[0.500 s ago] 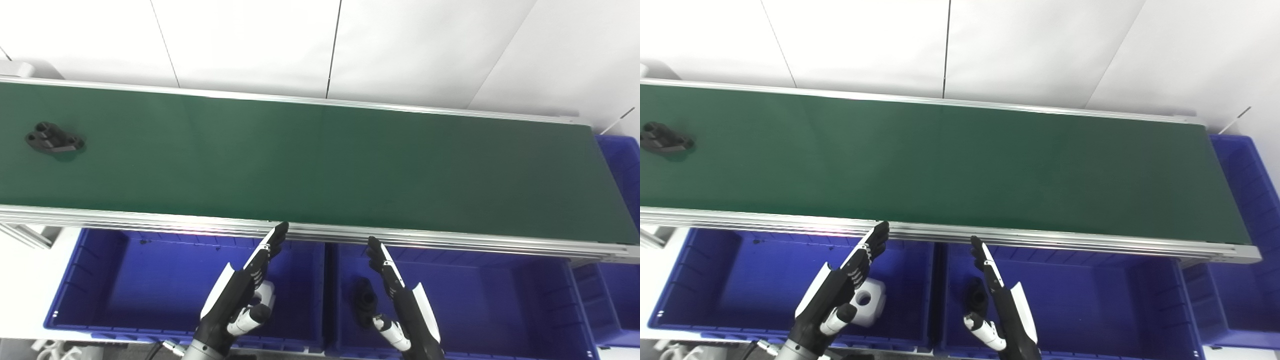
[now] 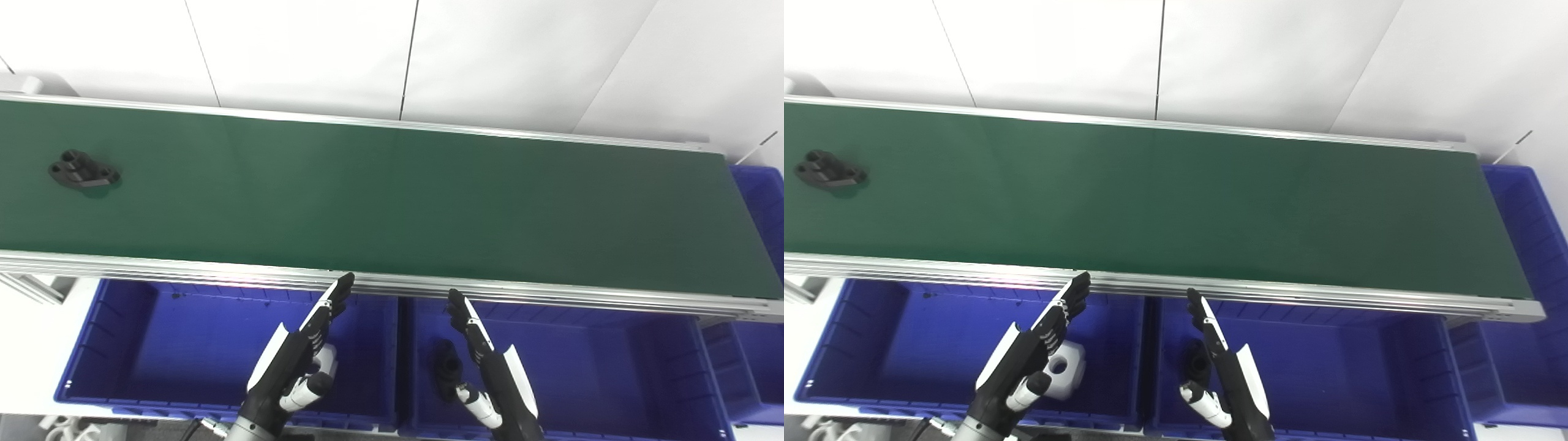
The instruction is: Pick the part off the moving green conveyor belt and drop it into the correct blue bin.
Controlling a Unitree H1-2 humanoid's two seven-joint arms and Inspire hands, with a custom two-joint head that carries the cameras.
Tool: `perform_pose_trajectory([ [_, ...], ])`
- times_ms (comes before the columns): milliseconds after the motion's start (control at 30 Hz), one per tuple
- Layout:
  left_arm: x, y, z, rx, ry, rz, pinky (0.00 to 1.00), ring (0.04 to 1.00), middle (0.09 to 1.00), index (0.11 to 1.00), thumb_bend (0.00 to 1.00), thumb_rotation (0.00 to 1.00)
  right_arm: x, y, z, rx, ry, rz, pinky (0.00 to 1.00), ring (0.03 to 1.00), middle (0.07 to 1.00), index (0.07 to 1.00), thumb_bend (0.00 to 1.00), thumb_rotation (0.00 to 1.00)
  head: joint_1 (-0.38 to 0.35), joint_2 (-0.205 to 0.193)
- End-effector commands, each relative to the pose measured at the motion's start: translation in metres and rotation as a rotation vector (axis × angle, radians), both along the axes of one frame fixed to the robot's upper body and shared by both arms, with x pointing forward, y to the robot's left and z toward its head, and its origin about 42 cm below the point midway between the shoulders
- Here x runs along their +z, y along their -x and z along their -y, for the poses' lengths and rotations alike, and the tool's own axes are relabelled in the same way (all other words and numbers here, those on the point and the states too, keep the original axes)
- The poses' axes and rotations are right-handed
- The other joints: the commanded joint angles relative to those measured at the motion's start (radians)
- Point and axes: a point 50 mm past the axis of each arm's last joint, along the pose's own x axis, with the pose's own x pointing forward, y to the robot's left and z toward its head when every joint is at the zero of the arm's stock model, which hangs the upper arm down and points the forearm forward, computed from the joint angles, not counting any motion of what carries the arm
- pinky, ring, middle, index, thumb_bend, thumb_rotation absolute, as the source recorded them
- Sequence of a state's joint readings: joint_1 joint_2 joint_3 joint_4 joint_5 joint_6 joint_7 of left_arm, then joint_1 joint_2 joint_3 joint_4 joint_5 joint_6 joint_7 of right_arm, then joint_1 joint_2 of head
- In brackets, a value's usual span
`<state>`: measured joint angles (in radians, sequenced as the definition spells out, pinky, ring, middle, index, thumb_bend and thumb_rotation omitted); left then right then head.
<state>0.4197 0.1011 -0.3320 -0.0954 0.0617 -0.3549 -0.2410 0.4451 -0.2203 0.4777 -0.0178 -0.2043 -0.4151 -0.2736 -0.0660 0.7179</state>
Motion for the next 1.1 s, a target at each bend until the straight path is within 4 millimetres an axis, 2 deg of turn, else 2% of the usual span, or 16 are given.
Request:
perform_pose_trajectory([
  [0,0.008,-0.002,0.002,0.005,0.030,0.058,0.99,1.000,1.000,1.000,0.92,0.94,0.008,0.001,-0.002,0.006,-0.034,0.058,0.93,0.954,0.978,0.985,0.92,1.00,0.001,0.001],
  [733,0.008,-0.001,0.000,0.007,0.026,0.056,0.98,1.000,1.000,1.000,0.93,0.94,0.009,0.002,-0.004,0.007,-0.032,0.063,0.93,0.954,0.977,0.985,0.90,1.00,-0.006,0.000],
  [1067,-0.003,0.000,0.005,0.006,0.029,0.054,0.98,1.000,1.000,1.000,0.93,0.93,-0.001,0.001,-0.001,0.004,-0.013,0.041,0.91,0.950,0.978,0.981,0.89,1.00,0.025,-0.082],
])
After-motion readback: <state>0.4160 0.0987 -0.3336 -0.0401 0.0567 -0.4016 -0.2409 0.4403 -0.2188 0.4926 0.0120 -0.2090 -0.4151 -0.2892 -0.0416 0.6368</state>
